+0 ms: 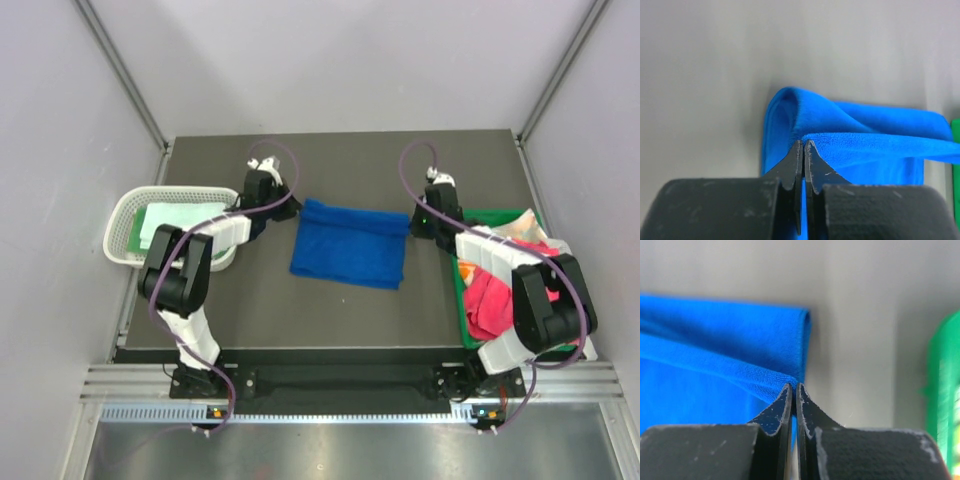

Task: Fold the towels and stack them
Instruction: Fold the towel

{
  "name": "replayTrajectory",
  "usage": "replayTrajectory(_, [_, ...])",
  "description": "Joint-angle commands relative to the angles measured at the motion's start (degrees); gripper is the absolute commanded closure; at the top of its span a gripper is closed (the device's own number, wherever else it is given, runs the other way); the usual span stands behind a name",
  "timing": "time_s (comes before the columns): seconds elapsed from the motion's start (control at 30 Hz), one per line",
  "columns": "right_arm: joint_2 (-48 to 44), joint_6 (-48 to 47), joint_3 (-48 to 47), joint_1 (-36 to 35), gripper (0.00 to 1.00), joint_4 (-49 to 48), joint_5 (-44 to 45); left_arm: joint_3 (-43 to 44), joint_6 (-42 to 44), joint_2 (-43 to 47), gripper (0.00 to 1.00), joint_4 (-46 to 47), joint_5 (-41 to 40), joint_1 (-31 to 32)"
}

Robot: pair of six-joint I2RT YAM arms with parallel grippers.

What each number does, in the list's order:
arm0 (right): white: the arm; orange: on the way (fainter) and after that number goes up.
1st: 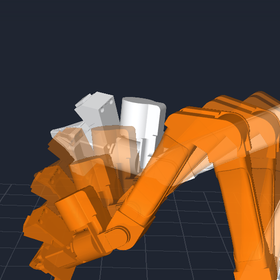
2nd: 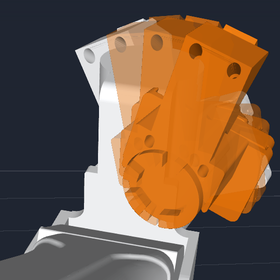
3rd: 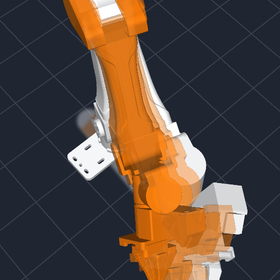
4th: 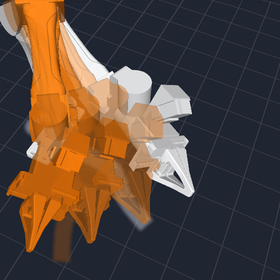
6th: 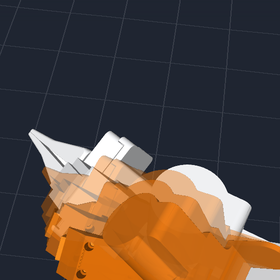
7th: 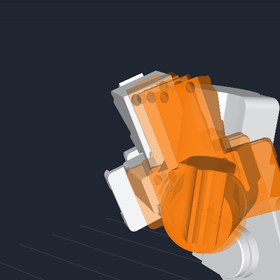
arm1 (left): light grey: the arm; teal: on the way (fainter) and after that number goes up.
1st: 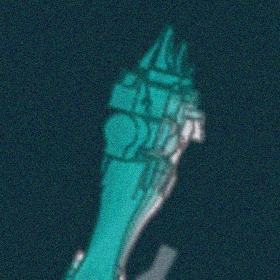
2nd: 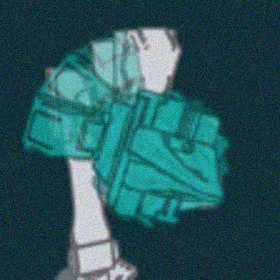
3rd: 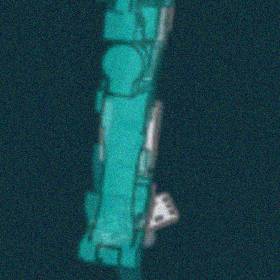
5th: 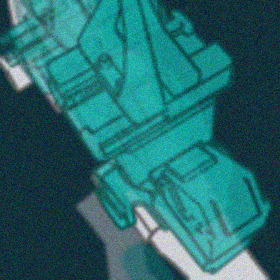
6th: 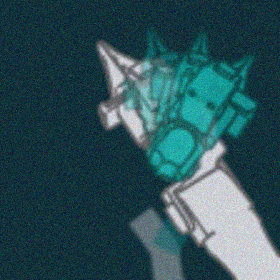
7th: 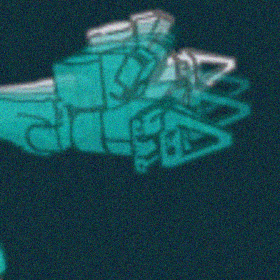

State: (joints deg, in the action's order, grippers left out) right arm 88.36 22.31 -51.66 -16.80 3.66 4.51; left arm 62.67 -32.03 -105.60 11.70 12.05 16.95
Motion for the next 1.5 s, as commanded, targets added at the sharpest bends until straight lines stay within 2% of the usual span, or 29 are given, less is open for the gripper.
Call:
replayTrajectory(0.0, [-5.1,2.1,4.8,-3.5,1.0,-2.3,2.7,-5.5,-1.4,5.5,1.0,3.6,-2.6,0.1])
replayTrajectory(0.3, [-10.1,5.6,12.0,-8.1,1.0,-3.2,5.2,-14.8,-1.3,13.4,1.0,2.4,-3.2,0.9])
replayTrajectory(0.47, [-12.4,6.6,14.0,-8.9,1.0,-3.2,5.6,-16.6,-0.5,16.9,1.0,0.9,-2.6,0.9])
replayTrajectory(0.83, [-15.8,8.5,17.3,-11.5,1.0,-3.0,6.5,-21.5,0.1,18.9,1.0,-0.3,-1.3,2.0])
replayTrajectory(1.07, [-18.4,9.1,19.4,-12.6,1.0,-2.1,7.1,-23.9,0.7,23.2,1.0,-1.2,-2.0,2.0])
replayTrajectory(1.47, [-18.4,11.4,23.1,-14.2,1.0,-3.3,7.4,-28.4,0.2,23.9,1.0,-0.6,-0.3,2.1])
